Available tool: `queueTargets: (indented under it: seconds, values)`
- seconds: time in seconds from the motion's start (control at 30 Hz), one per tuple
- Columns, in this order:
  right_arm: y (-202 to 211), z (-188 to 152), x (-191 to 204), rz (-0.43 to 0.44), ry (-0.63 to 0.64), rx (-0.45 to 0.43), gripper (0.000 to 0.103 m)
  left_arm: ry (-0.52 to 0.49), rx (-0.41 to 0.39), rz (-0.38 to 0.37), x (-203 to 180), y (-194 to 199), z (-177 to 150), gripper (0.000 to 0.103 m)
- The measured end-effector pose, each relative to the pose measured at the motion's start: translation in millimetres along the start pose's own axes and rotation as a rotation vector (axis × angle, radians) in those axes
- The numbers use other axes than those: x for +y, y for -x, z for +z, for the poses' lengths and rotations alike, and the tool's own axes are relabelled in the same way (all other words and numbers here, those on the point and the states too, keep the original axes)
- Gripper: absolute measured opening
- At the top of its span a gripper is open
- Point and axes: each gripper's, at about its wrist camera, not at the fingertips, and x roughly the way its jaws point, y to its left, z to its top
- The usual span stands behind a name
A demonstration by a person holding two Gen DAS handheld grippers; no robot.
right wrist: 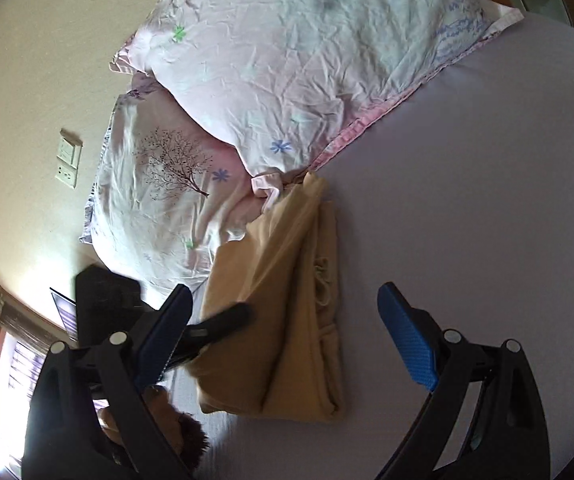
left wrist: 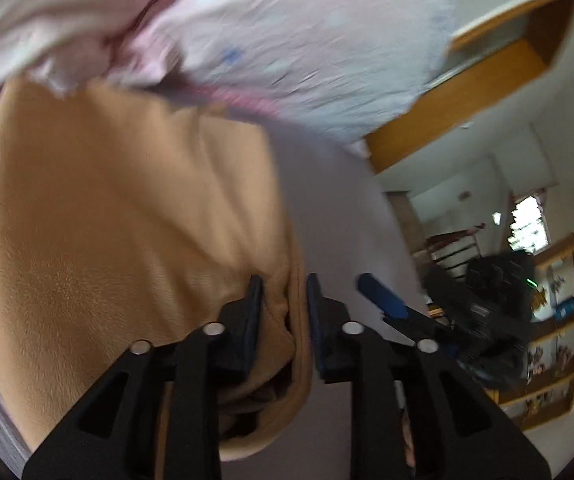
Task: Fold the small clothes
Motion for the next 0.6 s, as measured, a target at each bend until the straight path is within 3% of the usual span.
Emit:
queueTargets:
  seconds: [0.07,0.1,0.2,0.37,0.53,0.57,0.6]
  values:
    - [2,1,1,0.012,0.005,0.002,0.093,-0.028,-0.032,-0.114,-5,32,-2,0.057]
    - [2,0,3,0.028,0.004,0.013,0.093,-0.034,-0.067,-0.127,-4,49,-5,0.073]
    - [-2,-5,12,0.068,0.017,0.060,0.088,-0.088,-0.150,-0.050,1,92,-16,0.076]
    - [-4,-26,40,0.051,0.124,0.101,0.070,-0.125,-0.098,0.072,21,94,-37,0.075]
    - [-12,-48,79,-0.041,0.318,0.120,0.067,-0.193,-0.047,0.119,22,78,-58,0.075]
    - [-16,-53,82,-0.069,0.344,0.129,0.051,-0.193,-0.034,0.122,25,76,-62,0.075]
    - [-20,-55,81,-0.092,0.361,0.139,0.007,-0.194,-0.026,0.133,27,68,-66,0.075]
